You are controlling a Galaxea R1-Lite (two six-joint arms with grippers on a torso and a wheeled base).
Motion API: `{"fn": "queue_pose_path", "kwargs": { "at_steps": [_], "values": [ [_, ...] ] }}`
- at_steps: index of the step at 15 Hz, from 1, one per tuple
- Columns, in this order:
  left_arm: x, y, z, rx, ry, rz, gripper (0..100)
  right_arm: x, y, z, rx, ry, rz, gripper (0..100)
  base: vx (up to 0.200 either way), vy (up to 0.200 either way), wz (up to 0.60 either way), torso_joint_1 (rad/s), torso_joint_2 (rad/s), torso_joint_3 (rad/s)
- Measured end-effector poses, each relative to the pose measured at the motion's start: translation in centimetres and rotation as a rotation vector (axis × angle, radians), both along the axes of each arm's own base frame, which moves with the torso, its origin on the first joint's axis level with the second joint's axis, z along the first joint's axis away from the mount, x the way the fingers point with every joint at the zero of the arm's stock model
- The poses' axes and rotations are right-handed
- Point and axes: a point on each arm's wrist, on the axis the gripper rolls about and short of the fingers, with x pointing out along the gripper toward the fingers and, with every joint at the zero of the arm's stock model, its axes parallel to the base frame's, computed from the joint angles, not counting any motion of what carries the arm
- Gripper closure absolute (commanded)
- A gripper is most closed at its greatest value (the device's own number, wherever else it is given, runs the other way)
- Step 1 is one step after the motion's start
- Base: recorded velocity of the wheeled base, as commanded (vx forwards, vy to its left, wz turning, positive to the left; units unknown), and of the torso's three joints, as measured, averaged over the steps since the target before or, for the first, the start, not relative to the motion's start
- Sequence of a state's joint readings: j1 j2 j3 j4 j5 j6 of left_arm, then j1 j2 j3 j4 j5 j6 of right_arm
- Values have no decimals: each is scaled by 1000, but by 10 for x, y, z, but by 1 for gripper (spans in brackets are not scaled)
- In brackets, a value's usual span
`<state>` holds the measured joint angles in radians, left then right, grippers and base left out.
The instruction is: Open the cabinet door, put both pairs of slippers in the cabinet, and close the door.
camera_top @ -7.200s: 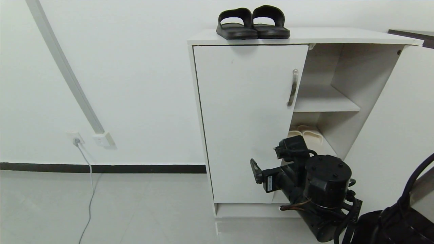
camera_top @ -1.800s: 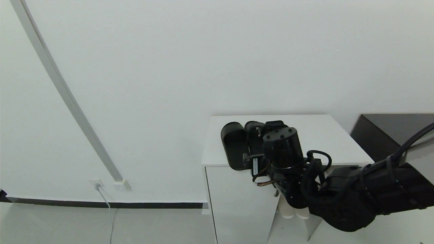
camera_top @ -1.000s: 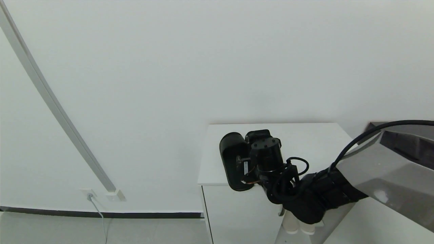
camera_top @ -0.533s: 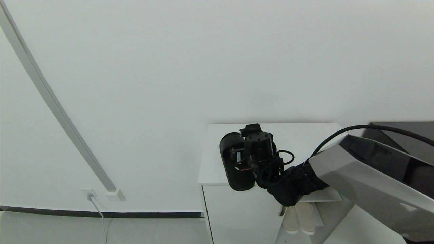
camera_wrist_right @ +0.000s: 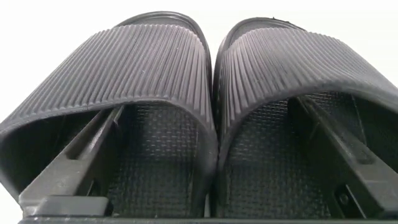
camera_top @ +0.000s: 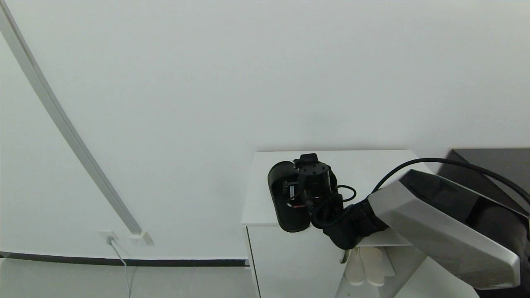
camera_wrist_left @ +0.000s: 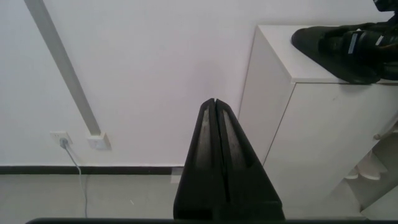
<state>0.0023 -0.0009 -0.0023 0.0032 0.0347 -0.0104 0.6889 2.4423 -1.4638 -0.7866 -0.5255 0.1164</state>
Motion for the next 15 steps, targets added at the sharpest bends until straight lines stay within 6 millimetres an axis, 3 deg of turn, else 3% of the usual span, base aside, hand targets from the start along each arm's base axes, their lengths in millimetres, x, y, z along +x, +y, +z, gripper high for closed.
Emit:
{"fn": "queue_pose_path", "kwargs": {
  "at_steps": [6, 9, 12, 15],
  "values": [
    [0, 0, 0, 0, 0, 0, 100, 4, -5, 1, 8, -9, -20, 100, 0, 0, 0, 0, 0, 0],
    [0, 0, 0, -3, 1, 0, 100, -3, -13, 17, 14, -17, -21, 100, 0, 0, 0, 0, 0, 0],
    [0, 0, 0, -3, 1, 1, 100, -25, -27, 48, 29, -29, 27, 100, 0, 0, 0, 0, 0, 0],
    [0, 0, 0, -3, 1, 0, 100, -61, -46, 79, 43, -25, 119, 100, 0, 0, 0, 0, 0, 0]
  ]
}}
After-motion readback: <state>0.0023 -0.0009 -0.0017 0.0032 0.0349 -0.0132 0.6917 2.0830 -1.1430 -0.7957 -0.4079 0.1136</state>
